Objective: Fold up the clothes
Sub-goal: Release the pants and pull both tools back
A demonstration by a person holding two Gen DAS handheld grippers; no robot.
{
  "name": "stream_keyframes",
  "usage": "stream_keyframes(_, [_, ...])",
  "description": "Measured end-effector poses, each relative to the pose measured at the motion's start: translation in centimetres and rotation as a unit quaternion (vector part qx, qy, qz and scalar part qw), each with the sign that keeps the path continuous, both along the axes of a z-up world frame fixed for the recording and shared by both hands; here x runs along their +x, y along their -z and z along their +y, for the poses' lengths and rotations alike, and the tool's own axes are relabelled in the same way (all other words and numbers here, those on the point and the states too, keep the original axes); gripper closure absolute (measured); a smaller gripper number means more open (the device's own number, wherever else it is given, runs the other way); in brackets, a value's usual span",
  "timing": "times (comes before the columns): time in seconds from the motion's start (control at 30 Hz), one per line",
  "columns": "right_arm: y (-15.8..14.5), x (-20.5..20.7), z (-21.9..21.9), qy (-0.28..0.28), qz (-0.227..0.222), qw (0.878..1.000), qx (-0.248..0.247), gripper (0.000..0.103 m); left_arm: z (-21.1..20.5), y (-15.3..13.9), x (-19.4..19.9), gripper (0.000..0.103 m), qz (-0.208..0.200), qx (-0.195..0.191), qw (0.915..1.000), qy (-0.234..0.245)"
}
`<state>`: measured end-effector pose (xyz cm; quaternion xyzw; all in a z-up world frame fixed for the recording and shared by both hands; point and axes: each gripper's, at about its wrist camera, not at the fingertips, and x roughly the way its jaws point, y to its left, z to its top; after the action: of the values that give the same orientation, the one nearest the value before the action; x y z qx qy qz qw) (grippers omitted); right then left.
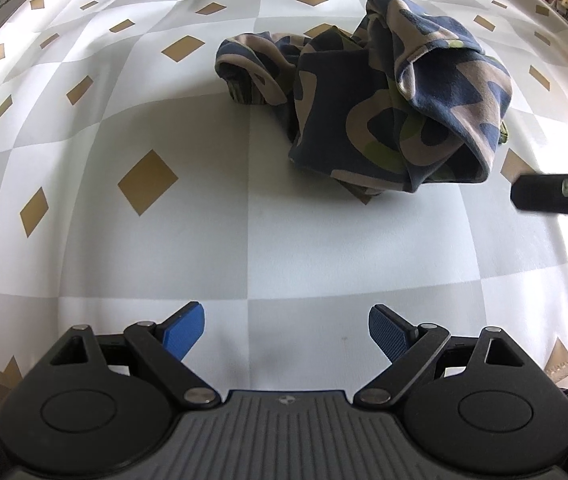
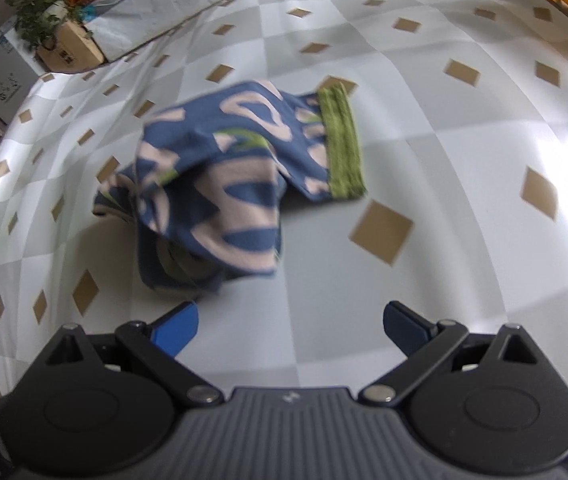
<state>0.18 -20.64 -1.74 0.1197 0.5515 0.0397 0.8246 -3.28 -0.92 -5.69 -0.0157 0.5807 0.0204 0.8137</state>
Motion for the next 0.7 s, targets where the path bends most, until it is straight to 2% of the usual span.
stream_keyframes(0.13, [0.2,-1.6,0.3,-0.007,-0.013,1.0,-0.02,0.004,0.2,0.1,-0.5,0.014,-0.002,0.007,1.0,-0.004])
stream_keyframes(0.3, [-0.1,-3.5,1.4,-0.032,-0.058,0.996,-0.063,0.004,0.5,0.2,-1.2,0.014,-0.007,0.032,0.9993,-0.015])
stream_keyframes(0.4, [-0.2,-4.4,1.8,-0.037,-0.083,0.993,-0.077,0.004,0.9,0.1,-1.6,0.014,-0.01,0.027,0.9993,-0.022])
stream_keyframes(0.53, [0.5,-5.2,1.8,-0.033,-0.069,0.995,-0.07,0.004,1.2,0.2,-2.2,0.014,-0.01,0.016,0.9994,-0.027])
stream_keyframes(0.7, [0.8,-6.0,1.5,-0.016,-0.066,0.995,-0.078,0.004,0.7,0.3,-2.9,0.014,-0.01,0.032,0.9993,-0.015])
